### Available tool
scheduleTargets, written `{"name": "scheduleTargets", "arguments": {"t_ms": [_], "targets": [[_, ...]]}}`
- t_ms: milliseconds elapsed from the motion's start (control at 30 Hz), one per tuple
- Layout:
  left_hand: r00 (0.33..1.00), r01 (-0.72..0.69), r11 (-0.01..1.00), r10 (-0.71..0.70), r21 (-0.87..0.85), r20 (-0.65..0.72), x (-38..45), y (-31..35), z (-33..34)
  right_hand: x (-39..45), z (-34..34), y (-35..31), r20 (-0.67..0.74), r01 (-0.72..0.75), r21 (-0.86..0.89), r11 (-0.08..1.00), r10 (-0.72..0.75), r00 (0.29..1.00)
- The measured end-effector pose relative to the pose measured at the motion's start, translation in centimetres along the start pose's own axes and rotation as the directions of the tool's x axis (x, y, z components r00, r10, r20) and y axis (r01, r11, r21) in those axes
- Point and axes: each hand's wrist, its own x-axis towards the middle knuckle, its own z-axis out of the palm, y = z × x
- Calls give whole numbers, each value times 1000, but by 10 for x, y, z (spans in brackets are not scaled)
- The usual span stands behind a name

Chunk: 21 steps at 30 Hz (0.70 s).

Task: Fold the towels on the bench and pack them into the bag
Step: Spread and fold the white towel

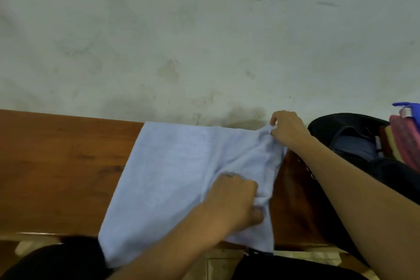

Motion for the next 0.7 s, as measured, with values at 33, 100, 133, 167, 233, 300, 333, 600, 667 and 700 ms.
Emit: {"name": "scheduleTargets", "arguments": {"t_ms": [33, 100, 133, 167, 233, 300, 333, 600, 667, 700], "targets": [[999, 41, 998, -42, 49, 18, -4, -12, -6, -4, 0, -3, 0, -7, -7, 1000, 7, 1000], [995, 98, 986, -101, 135, 16, -13, -35, -18, -16, 3, -7, 2, -23, 7, 1000, 23, 1000], [991, 128, 975, -131, 183, 6, -19, -46, -24, -23, 5, -10, 0, -29, 27, 999, 29, 1000], [987, 157, 957, -161, 245, -4, -25, -56, -30, -30, 8, -13, -1, -36, 48, 998, 36, 999], [980, 194, 927, -193, 322, -36, -36, -74, -40, -45, 14, -20, -10, -46, 67, 997, 47, 999], [973, 232, 913, -223, 335, -67, -50, -88, -50, -62, 21, -29, -49, -57, 96, 994, 62, 997], [966, 260, 912, -249, 318, -77, -57, -94, -55, -71, 24, -34, -78, -57, 126, 990, 67, 995], [946, 295, 941, -262, 166, -192, -127, -131, -61, -129, 38, -57, -152, 55, 121, 991, -36, 988], [945, 291, 945, -260, 147, -198, -141, -133, -60, -133, 39, -58, -119, 60, 63, 996, -52, 992], [947, 285, 950, -258, 127, -191, -146, -134, -59, -136, 39, -58, -110, 50, 79, 996, -42, 993]]}}
